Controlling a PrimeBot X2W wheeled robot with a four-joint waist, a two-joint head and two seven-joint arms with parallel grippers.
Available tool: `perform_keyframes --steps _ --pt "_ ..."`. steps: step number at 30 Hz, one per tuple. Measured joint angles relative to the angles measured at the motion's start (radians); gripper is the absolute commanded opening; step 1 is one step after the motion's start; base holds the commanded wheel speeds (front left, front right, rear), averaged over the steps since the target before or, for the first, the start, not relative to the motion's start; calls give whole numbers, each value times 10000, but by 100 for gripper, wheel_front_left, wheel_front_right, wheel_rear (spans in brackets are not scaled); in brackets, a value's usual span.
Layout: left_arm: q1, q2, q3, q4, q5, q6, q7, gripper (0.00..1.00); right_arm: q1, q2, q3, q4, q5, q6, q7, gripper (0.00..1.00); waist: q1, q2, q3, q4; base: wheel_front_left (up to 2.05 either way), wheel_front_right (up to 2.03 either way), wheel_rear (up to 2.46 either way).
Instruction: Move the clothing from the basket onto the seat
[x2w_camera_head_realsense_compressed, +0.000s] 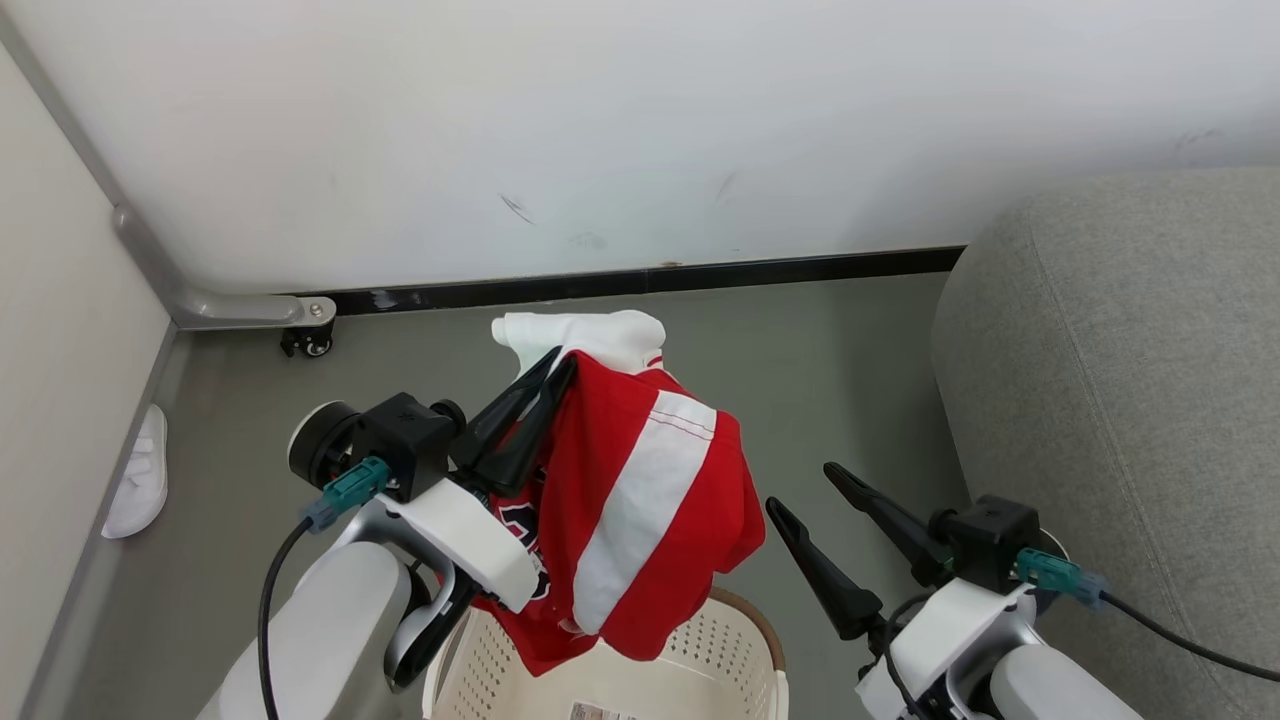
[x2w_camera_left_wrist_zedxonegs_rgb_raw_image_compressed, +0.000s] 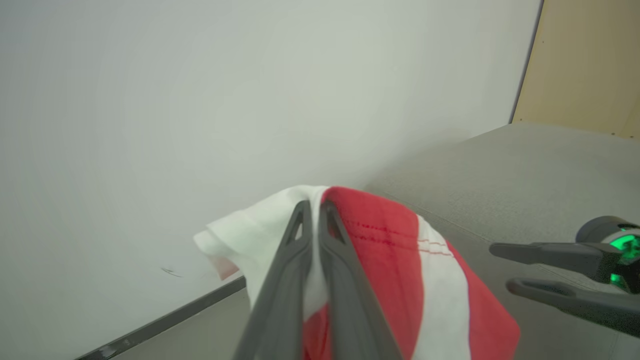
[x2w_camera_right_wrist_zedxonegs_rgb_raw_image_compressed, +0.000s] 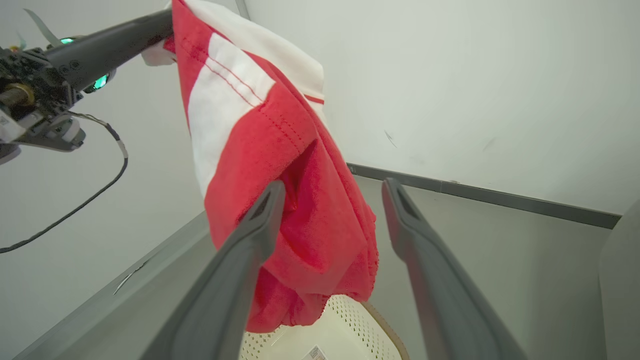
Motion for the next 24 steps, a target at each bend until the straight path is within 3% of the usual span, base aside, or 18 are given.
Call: perform_keyframes --steps 9,24 --pt "-106 -59 -132 -326 -178 0 251 0 -28 -445 483 328 194 0 0 100 -1 0 -129 132 0 0 0" --pt "-409 -194 -928 -978 -359 0 640 0 -864 -600 1480 1089 846 0 0 100 0 0 -183 454 0 0 0"
